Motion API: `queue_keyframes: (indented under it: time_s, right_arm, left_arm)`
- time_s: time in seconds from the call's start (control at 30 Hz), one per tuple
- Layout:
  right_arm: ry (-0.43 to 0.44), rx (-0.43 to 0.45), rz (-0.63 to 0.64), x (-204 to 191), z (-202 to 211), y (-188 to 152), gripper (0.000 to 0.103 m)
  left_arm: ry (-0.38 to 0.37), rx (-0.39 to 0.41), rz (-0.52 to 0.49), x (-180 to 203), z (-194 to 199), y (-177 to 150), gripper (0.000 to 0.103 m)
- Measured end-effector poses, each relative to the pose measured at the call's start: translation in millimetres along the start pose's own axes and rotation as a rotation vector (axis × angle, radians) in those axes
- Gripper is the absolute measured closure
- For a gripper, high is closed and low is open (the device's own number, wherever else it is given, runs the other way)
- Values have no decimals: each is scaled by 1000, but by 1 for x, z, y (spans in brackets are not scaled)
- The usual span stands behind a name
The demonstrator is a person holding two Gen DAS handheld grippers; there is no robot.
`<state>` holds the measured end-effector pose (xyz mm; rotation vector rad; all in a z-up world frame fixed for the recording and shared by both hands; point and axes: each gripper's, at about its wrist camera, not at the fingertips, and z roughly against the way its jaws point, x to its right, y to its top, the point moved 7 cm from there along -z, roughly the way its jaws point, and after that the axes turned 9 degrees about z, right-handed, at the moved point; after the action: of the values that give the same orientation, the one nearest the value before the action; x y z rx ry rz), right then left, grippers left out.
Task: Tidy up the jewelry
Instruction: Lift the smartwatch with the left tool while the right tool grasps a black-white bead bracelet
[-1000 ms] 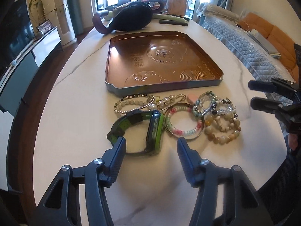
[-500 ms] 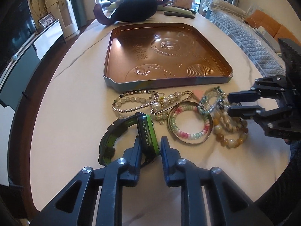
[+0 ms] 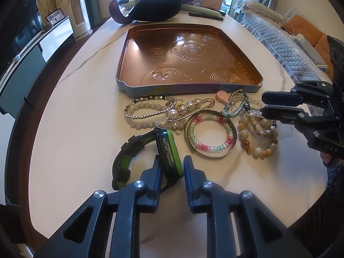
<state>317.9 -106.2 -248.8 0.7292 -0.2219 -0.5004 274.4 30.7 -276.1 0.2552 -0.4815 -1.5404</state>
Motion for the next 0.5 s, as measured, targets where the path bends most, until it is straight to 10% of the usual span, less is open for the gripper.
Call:
queue_keyframes:
  time_s: [0.2,0.5]
  right_arm:
    - [25,-120,47,-14,-26,-16,85]
    - [-45,-41,64,-18,-6,-7,96]
  left_arm:
    - [12,15,-21,2,2,-2,83]
    - [-33,36,-6,4,7,-2,84]
